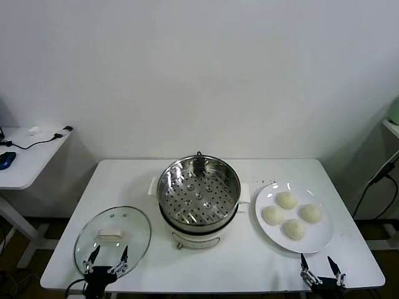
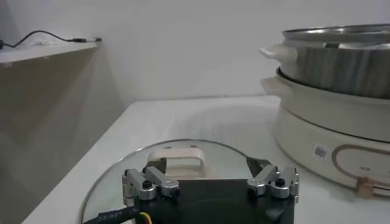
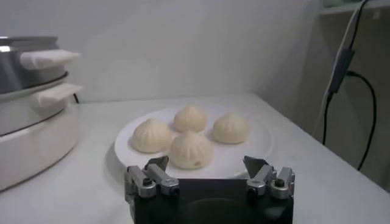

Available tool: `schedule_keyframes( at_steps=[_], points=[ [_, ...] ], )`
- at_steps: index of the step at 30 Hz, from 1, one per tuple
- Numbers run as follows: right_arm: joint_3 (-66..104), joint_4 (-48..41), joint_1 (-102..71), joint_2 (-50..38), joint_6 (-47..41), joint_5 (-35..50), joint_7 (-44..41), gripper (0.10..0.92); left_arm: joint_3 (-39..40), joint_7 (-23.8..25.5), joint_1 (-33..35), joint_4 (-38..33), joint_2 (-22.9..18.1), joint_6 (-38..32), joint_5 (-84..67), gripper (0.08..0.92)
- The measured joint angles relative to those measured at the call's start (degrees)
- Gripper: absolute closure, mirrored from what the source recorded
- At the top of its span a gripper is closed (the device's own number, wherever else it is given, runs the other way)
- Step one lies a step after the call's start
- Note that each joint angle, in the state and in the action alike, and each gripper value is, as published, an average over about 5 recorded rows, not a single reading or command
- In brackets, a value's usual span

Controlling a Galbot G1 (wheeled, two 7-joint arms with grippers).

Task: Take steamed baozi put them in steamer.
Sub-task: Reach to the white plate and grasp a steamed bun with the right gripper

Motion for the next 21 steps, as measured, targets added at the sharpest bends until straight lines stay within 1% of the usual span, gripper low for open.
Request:
schedule_keyframes(
  at_steps=[2,5,10,13,16,21],
  points=[
    [0.17,-0.07,1.88,-0.74,-1.52,-0.26,0.21,0.203,0.07,-0.01,-0.03,-0.02,0.01,0.01,0.0,0.177],
    [0.32,-0.94,8.25,-3.59,-6.59,-1.01,0.45,0.203,0.34,-0.04,-0.06,-0.08,0.06,0.03,0.08,0.177],
    [-2.43,-5.35,20.91,-11.63,-15.22,-2.49,-3.07,0.203,0.93,-0.06,0.13,-0.3,0.31,0.05,0.51,0.177],
    [-6.6,-9.0,28.75,-18.36,-18.5,-3.61,-8.51,0.203,1.33,-0.04,0.26,-0.35,0.58,0.0,0.88,0.177],
    [-12.13,-13.05,36.41,-25.37,-19.33,-5.37,-16.22,0.203,1.69,-0.03,0.32,-0.37,0.76,-0.11,1.16,0.177],
    [-23.96,-20.14,49.86,-35.51,-14.53,-9.0,-31.96,0.203,2.15,-0.03,0.04,-0.18,0.7,-0.19,1.35,0.177]
  ],
)
